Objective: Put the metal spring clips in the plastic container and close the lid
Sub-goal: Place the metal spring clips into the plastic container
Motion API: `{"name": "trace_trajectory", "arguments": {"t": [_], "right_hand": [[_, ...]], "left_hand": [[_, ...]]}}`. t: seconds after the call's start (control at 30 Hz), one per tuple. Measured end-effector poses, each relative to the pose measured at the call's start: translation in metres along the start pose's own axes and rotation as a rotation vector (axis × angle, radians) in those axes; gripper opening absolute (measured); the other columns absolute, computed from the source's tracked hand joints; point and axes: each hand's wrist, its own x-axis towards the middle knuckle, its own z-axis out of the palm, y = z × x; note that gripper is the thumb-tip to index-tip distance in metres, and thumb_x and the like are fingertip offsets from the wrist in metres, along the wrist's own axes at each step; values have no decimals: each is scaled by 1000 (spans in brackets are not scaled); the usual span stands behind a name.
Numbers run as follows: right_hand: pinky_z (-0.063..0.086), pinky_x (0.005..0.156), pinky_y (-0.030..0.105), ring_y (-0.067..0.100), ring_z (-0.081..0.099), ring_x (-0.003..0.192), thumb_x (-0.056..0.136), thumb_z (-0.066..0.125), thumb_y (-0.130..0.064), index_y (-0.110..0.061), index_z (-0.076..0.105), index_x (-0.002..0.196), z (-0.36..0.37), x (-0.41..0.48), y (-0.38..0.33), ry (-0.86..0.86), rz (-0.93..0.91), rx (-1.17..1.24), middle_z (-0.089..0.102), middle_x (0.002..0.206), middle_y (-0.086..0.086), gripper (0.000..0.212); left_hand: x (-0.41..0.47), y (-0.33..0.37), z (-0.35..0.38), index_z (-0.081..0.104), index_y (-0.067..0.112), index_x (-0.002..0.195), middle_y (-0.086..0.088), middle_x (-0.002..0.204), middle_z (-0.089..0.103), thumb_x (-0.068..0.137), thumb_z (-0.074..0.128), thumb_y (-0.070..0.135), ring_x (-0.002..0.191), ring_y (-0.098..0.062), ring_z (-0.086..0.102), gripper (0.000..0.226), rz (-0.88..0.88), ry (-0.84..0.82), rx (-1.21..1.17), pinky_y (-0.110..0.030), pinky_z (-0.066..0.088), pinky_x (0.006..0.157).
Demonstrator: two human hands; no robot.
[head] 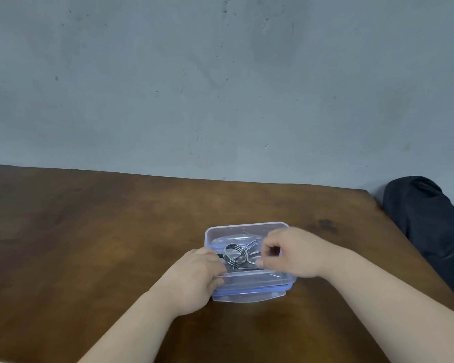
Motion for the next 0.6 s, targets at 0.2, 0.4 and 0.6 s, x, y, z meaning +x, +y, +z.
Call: {"name": "trace_trajectory", "arguments": {"t": [0.2, 0.4, 0.6], "right_hand": [[47, 70, 38, 17, 45, 75, 98, 52, -46, -20, 51, 77, 30, -12, 4, -38, -104, -357, 50, 83, -6, 33], [44, 65, 33, 13, 38, 77, 100, 57, -39, -26, 49, 74, 31, -18, 22, 199, -190, -356, 46, 78, -9, 30], [37, 60, 26, 16, 51, 68, 88, 75, -31, -20, 60, 67, 7, -26, 48, 475, -173, -373, 52, 67, -8, 29]], "left_hand": [[-1, 2, 7, 55, 27, 75, 17, 75, 51, 90, 60, 26, 86, -11, 48, 16, 23, 123, 15, -33, 46, 85], [-1, 11, 19, 63, 20, 108, 2, 112, 57, 74, 84, 27, 116, -18, 48, 41, -110, 403, -25, -34, 40, 103], [-10, 14, 46, 47, 20, 107, 11, 114, 39, 67, 84, 49, 112, -6, 39, 61, -301, 448, -177, -27, 40, 95]]}}
